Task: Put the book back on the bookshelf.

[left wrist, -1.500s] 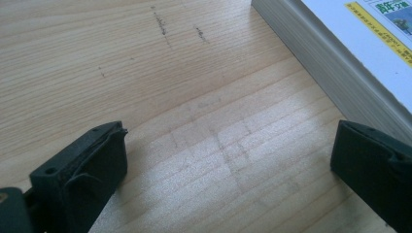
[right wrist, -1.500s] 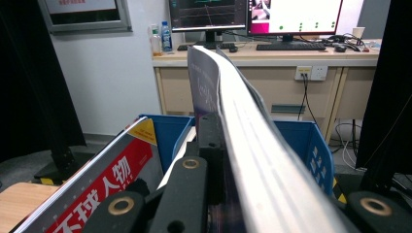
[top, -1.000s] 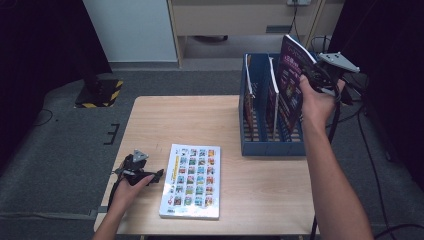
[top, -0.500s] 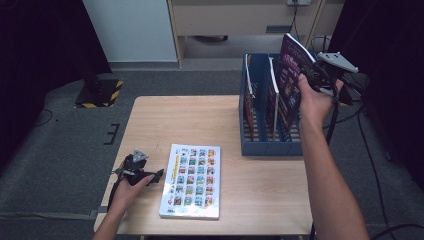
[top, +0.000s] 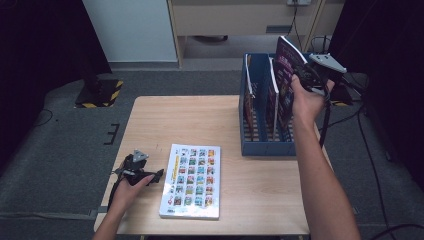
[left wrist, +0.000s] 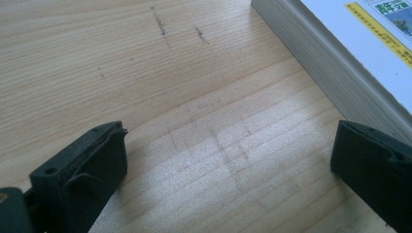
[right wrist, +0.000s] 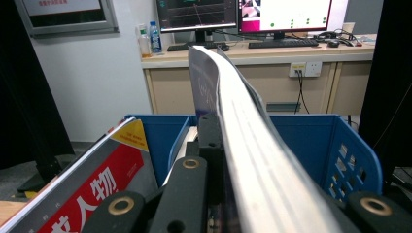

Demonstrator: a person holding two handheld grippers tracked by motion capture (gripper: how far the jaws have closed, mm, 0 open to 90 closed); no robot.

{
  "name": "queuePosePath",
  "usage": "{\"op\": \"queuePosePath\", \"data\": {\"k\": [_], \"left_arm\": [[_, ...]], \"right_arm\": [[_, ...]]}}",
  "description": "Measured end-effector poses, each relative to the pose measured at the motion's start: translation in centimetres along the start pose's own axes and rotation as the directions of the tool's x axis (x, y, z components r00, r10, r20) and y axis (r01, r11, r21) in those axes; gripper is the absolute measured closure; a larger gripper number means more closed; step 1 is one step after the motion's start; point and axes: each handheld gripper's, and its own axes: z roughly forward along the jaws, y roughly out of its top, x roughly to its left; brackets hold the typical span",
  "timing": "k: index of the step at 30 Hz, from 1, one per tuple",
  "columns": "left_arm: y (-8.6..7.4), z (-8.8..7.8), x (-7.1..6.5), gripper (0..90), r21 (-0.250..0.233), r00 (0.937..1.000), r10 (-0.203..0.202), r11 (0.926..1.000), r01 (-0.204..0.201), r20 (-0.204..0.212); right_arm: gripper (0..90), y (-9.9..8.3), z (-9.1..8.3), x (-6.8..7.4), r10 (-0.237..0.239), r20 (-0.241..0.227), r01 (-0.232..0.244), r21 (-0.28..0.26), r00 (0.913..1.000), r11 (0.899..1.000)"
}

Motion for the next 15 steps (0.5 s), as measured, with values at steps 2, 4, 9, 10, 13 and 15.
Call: {"op": "queuePosePath", "data": {"k": [2,4,9,10,13,15], "left_arm": [[0.0,0.0,0.0,0.0,0.000,1.0000,0.000,1.0000,0.000,0.000],[0.0,0.0,0.0,0.0,0.000,1.0000,0.000,1.0000,0.000,0.000],[0.0,0.0,0.0,0.0,0.000,1.0000,0.000,1.0000,0.000,0.000],[0.0,0.0,0.0,0.0,0.000,1.0000,0.001,1.0000,-0.001,0.000],[0.0,0.0,0.0,0.0,0.000,1.0000,0.002,1.0000,-0.002,0.001],[0.0,0.0,0.0,0.0,0.000,1.0000,0.002,1.0000,-0.002,0.001]], "right_arm": [[84.1,-0.2,0.1,0.0,-0.001,0.000,0.001,0.001,1.0000,1.000],[84.1,-0.5,0.2,0.0,-0.002,0.005,0.002,-0.002,1.0000,1.000],[84.1,-0.9,0.3,0.0,-0.002,0.003,0.002,-0.005,1.0000,1.000],[84.1,-1.0,0.3,0.0,-0.003,0.001,0.003,-0.007,1.0000,1.000],[84.0,-1.2,0.6,0.0,-0.006,-0.001,0.006,-0.013,1.0000,1.000],[84.0,-1.3,0.7,0.1,-0.006,0.000,0.006,-0.012,1.0000,1.000]]}}
